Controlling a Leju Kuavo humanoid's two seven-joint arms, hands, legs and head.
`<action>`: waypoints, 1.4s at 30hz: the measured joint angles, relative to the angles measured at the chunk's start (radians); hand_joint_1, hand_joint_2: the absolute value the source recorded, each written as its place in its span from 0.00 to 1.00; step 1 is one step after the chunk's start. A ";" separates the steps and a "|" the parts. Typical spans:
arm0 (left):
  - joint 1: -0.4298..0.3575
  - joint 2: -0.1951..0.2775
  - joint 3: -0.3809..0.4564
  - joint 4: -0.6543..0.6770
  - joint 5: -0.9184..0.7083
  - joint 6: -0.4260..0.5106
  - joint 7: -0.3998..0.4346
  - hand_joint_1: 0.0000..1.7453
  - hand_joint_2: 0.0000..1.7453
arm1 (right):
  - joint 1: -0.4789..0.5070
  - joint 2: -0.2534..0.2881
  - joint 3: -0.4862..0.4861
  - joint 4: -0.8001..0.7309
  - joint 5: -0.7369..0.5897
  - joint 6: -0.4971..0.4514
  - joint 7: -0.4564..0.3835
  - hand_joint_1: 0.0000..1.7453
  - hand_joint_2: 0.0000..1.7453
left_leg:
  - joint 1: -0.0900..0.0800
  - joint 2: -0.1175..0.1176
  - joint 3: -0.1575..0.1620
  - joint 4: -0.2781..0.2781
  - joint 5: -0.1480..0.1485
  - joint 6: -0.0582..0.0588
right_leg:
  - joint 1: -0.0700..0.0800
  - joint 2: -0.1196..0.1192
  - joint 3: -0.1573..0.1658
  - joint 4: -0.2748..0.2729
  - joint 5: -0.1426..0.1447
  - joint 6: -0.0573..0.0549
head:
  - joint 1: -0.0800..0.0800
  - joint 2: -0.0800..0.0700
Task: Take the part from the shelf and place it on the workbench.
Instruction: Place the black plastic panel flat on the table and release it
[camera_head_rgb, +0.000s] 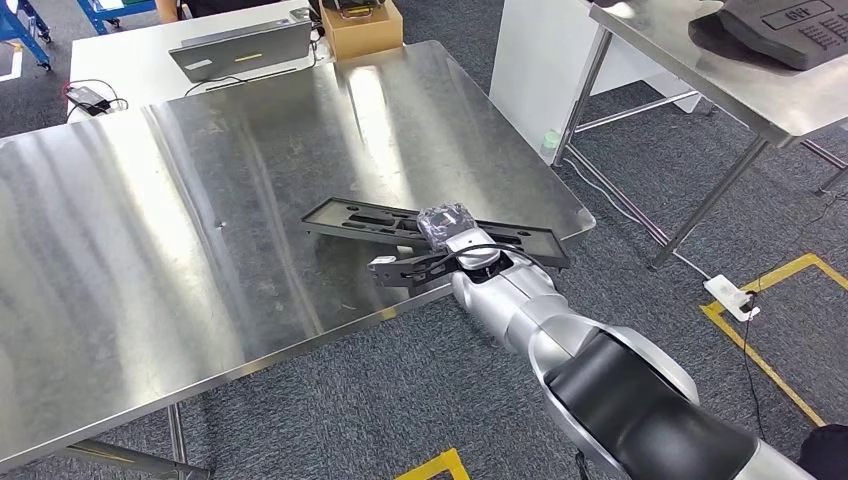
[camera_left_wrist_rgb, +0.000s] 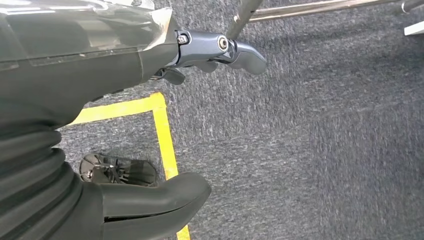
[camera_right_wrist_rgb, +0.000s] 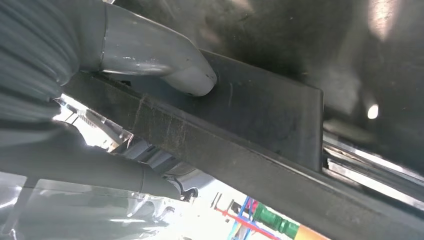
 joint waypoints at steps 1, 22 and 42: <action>0.003 0.001 0.000 0.000 0.001 0.001 -0.002 0.00 1.00 | 0.002 0.002 0.000 0.002 0.006 -0.011 0.002 1.00 1.00 | 0.000 0.000 0.000 0.000 0.000 0.000 | 0.000 0.000 0.000 0.000 0.000 0.000 | 0.000 0.000; 0.022 0.007 0.005 0.000 0.007 0.010 -0.008 0.00 1.00 | 0.007 0.001 -0.003 0.014 0.129 -0.119 0.077 1.00 1.00 | 0.000 0.000 0.000 0.000 0.000 0.000 | 0.000 0.000 0.000 0.000 0.000 0.000 | 0.000 0.000; 0.049 0.013 0.032 0.000 0.001 -0.005 -0.024 0.00 1.00 | -0.159 -0.129 -0.189 -0.047 0.386 -0.236 0.243 1.00 1.00 | -0.002 -0.001 -0.001 0.000 0.000 0.000 | 0.000 0.000 0.000 0.000 0.000 0.000 | 0.000 0.000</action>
